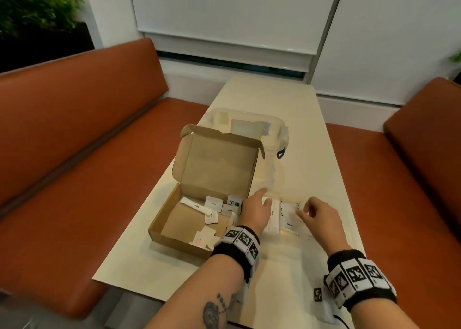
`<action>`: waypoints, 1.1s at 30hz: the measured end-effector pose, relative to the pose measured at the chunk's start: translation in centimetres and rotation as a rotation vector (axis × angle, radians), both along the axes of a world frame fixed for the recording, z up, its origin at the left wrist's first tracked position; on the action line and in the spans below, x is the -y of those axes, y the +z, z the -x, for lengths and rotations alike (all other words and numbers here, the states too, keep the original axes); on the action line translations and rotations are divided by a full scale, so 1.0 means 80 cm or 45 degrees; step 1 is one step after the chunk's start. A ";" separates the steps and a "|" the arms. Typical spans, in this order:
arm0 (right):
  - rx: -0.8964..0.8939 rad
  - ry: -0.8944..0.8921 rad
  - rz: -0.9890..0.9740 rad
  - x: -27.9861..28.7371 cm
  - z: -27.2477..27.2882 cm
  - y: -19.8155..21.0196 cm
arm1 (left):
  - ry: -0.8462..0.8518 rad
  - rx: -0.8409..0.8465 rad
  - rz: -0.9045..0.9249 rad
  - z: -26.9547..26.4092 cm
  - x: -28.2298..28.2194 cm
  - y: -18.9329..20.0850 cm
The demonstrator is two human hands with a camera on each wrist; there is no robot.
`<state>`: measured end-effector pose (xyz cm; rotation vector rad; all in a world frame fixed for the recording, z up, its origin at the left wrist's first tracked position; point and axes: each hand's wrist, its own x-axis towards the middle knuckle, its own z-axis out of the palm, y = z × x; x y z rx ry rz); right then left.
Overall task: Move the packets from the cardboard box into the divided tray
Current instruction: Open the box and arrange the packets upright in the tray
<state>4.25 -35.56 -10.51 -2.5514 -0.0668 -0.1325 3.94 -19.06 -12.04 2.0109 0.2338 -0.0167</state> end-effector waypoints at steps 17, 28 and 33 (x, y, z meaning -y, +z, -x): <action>-0.257 0.207 -0.081 -0.197 0.053 -0.021 | -0.463 -0.638 -0.633 0.043 -0.181 0.010; -0.318 0.094 -0.071 -0.204 0.054 -0.018 | -0.810 -0.534 -0.862 0.049 -0.143 0.010; -0.310 0.094 -0.041 -0.204 0.063 -0.017 | -0.954 -0.522 -0.974 0.054 -0.135 0.007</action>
